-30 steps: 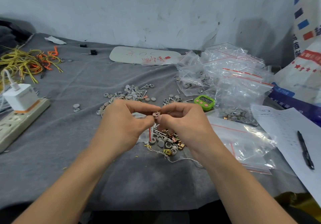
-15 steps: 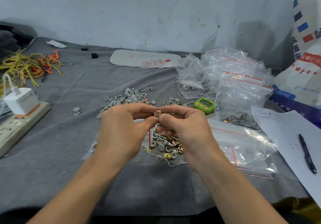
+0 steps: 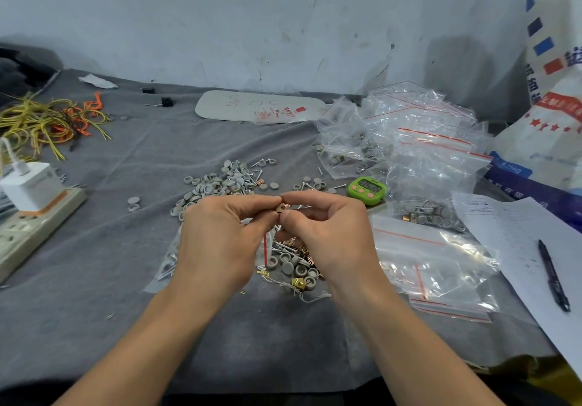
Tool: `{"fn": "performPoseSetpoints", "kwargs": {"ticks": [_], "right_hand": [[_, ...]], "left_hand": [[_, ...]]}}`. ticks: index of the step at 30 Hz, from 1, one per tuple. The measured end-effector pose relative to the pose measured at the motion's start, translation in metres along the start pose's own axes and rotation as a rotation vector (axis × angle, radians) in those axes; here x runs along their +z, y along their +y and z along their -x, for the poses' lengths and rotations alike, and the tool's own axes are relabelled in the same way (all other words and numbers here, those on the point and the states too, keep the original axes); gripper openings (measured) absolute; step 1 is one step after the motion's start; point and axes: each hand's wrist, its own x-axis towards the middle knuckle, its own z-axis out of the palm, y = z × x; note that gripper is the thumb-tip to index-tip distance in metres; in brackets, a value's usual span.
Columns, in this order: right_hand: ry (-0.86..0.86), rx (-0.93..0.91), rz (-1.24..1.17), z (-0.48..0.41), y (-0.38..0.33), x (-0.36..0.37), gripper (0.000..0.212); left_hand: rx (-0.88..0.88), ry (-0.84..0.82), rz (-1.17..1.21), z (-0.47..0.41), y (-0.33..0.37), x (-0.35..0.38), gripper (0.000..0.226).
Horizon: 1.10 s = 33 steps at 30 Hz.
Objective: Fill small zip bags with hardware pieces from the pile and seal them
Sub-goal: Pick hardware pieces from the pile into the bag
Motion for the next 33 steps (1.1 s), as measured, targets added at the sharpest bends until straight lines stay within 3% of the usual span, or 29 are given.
{"fn": "performPoseSetpoints", "kwargs": {"ticks": [8,17,27,33], "right_hand": [[-0.008,-0.033,0.039,0.0,0.003,-0.005,0.01],[-0.151,-0.112,0.259,-0.002,-0.009,-0.021,0.008],[-0.156,-0.031,0.12,-0.009,-0.009,-0.03,0.016],[-0.236,-0.055,0.209,-0.008,-0.008,-0.034,0.01]], "left_hand": [[-0.009,-0.011,-0.02,0.002,-0.003,-0.001,0.03],[-0.165,-0.246,0.318,-0.005,-0.007,-0.007,0.013],[-0.239,-0.326,0.435,-0.007,0.0,-0.009,0.019],[-0.221,-0.331,0.31,-0.006,-0.002,-0.012,0.021]]}}
